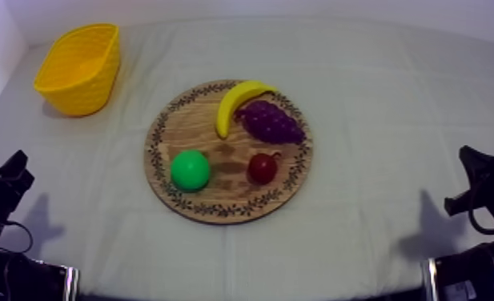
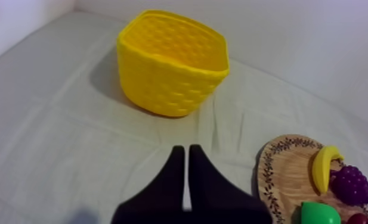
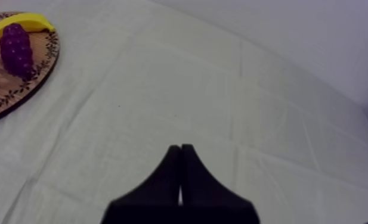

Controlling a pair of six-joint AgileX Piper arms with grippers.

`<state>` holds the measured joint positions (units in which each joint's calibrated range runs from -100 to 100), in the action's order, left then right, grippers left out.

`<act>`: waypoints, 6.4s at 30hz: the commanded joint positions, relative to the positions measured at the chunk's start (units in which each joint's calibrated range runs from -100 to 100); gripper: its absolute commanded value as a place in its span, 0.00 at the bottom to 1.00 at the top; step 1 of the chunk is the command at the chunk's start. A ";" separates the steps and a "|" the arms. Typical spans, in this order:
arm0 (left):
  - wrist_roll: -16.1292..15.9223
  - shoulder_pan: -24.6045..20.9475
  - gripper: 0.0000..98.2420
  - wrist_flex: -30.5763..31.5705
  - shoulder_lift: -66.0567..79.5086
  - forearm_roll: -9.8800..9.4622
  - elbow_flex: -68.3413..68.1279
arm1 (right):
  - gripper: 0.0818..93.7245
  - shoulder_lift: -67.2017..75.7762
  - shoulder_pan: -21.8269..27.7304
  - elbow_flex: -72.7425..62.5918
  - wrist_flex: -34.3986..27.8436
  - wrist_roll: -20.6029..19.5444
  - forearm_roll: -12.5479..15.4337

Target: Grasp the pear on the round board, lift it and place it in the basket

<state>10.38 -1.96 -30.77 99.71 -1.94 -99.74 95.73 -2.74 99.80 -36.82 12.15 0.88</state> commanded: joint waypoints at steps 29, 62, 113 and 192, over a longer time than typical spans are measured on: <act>-11.48 1.33 0.00 -3.19 -8.57 8.84 2.63 | 0.00 0.03 -0.02 -0.02 0.04 -0.01 0.02; -6.17 9.59 0.00 -37.34 -54.51 10.13 53.10 | 0.00 0.03 -0.02 -0.02 0.04 -0.02 0.02; 12.63 32.48 0.06 -65.22 -98.67 5.09 102.04 | 0.00 0.03 -0.02 -0.02 0.04 -0.02 0.02; 7.95 30.83 0.87 -51.41 -128.80 10.61 86.74 | 0.00 0.03 -0.02 -0.02 0.04 -0.02 0.02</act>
<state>18.38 28.82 -82.10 -28.95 8.63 -13.15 95.73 -2.74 99.80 -36.82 12.15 0.88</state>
